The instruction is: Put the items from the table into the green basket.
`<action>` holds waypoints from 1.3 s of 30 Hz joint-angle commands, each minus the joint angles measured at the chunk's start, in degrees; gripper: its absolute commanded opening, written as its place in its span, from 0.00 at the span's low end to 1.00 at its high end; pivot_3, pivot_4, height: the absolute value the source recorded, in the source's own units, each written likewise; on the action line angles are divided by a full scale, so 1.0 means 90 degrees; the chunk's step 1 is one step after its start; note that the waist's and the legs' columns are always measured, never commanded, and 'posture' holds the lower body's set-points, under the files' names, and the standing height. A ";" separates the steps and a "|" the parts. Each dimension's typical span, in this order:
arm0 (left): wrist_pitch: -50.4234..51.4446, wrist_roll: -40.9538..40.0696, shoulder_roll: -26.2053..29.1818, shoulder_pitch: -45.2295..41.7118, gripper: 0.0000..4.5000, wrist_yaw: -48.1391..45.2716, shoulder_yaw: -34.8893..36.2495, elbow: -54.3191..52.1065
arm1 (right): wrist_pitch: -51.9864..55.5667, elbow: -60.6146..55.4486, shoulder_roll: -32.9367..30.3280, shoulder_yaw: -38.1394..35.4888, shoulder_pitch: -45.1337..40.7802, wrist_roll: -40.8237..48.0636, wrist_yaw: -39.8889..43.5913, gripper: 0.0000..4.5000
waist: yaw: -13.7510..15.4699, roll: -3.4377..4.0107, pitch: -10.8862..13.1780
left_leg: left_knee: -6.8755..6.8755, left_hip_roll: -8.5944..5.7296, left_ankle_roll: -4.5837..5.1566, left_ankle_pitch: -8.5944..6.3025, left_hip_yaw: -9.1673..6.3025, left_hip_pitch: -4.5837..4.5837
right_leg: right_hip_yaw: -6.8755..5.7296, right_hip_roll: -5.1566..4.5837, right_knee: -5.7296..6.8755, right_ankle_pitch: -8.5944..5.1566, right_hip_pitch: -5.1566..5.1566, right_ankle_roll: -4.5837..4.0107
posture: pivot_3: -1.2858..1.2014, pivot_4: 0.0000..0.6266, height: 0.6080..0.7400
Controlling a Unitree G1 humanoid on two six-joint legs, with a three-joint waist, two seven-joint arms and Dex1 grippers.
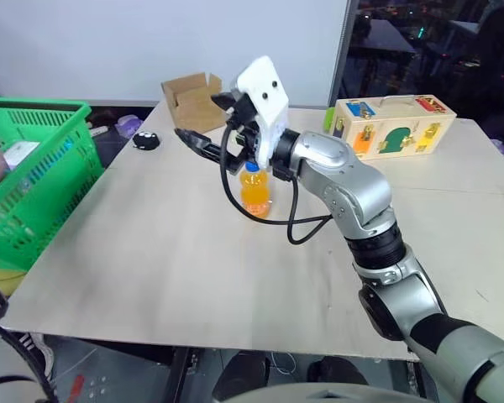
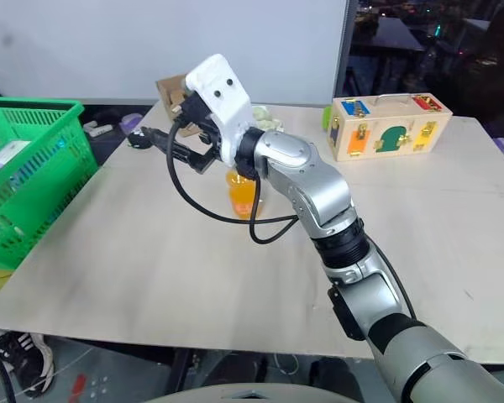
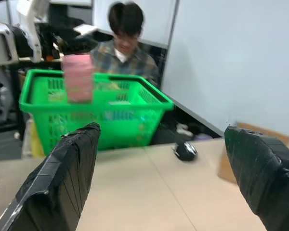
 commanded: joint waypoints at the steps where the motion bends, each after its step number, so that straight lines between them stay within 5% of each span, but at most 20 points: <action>1: 0.1470 -0.1040 -0.0726 0.1778 1.00 -0.0653 0.0229 -0.3558 | -0.0251 -0.0735 -0.0396 0.0016 0.0331 0.0246 0.0567 0.98 | -0.0043 0.0009 -0.0002 | 0.0000 0.0008 0.0001 0.0000 -0.0002 0.0006 | 0.0001 -0.0001 -0.0008 0.0000 0.0009 0.0000 | 0.62 0.00 1.00; 5: 0.4283 -0.2412 -0.1421 0.4052 1.00 0.0334 0.0317 -0.7661 | -0.0002 -0.1345 -0.1317 -0.0099 0.0933 0.0575 0.1235 0.98 | -0.0140 -0.0001 -0.0006 | 0.0006 0.0007 0.0010 -0.0005 0.0001 0.0005 | 0.0049 -0.0062 -0.0005 0.0003 0.0013 -0.0003 | 0.61 0.00 1.00; 10: 0.4894 -0.2502 -0.1920 0.5040 1.00 0.0357 -0.0418 -0.9243 | 0.0482 -0.2107 -0.2732 -0.0267 0.1696 0.0831 0.1765 0.98 | -0.0185 0.0037 0.0002 | 0.0012 0.0014 0.0022 -0.0012 0.0007 0.0010 | 0.0046 -0.0053 -0.0009 0.0003 0.0015 -0.0004 | 0.58 0.00 1.00; 17: 0.4465 -0.1131 -0.2803 0.3922 1.00 0.0440 -0.2146 -0.8025 | 0.0450 -0.2373 -0.3856 -0.0496 0.2444 0.0544 0.1708 0.98 | -0.0243 0.0096 0.0008 | 0.0022 0.0038 0.0013 -0.0005 0.0046 0.0028 | 0.0020 -0.0010 -0.0017 -0.0006 0.0045 -0.0021 | 0.54 0.00 1.00; 30: 0.3191 0.0282 -0.3947 0.2472 1.00 -0.0109 -0.3019 -0.5417 | 0.0911 -0.3110 -0.3971 -0.0694 0.3065 0.0759 0.1211 0.98 | -0.0858 0.0085 0.0007 | 0.0048 0.0061 0.0033 -0.0016 0.0094 0.0020 | 0.0054 -0.0027 -0.0019 -0.0001 0.0040 -0.0018 | 0.49 0.00 1.00; 33: 0.2921 0.0516 -0.4114 0.2346 0.71 -0.0194 -0.3092 -0.5037 | 0.0970 -0.3138 -0.3943 -0.0716 0.3086 0.0786 0.1098 0.98 | -0.0872 0.0086 0.0006 | 0.0050 0.0062 0.0034 -0.0016 0.0094 0.0022 | 0.0058 -0.0027 -0.0016 -0.0001 0.0040 -0.0018 | 0.48 0.00 1.00; 39: 0.2640 0.0489 -0.4214 0.2454 0.69 -0.0211 -0.2727 -0.5135 | 0.0856 -0.3113 -0.3774 -0.0732 0.3111 0.0973 0.1096 0.98 | -0.0861 0.0087 0.0006 | 0.0079 0.0061 0.0034 -0.0016 0.0083 0.0021 | 0.0051 -0.0026 -0.0015 0.0005 0.0052 -0.0007 | 0.49 0.00 1.00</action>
